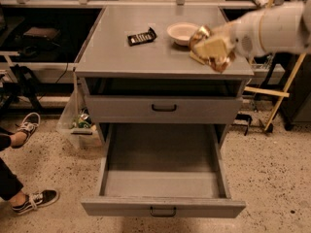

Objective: Place orange can into middle drawer

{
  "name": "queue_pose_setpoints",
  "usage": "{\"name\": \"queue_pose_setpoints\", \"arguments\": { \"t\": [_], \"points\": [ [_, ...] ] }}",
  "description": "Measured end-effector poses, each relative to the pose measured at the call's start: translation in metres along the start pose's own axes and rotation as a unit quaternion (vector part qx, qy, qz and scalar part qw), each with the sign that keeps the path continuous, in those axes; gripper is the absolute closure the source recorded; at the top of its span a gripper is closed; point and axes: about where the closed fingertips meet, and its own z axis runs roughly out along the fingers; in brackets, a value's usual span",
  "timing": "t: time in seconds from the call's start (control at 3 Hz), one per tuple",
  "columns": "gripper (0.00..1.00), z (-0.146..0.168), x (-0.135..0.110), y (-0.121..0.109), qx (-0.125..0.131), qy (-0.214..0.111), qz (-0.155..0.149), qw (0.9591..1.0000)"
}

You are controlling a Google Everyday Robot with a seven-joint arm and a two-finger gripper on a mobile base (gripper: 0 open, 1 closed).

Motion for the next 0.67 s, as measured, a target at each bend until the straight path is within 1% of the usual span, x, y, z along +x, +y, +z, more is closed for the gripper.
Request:
{"name": "queue_pose_setpoints", "arguments": {
  "t": [0.33,0.67],
  "points": [
    [1.00,0.021,0.074,0.058,-0.074,0.000,-0.018,0.9971],
    [1.00,0.025,0.086,0.074,-0.089,-0.003,-0.068,0.9937]
  ]
}}
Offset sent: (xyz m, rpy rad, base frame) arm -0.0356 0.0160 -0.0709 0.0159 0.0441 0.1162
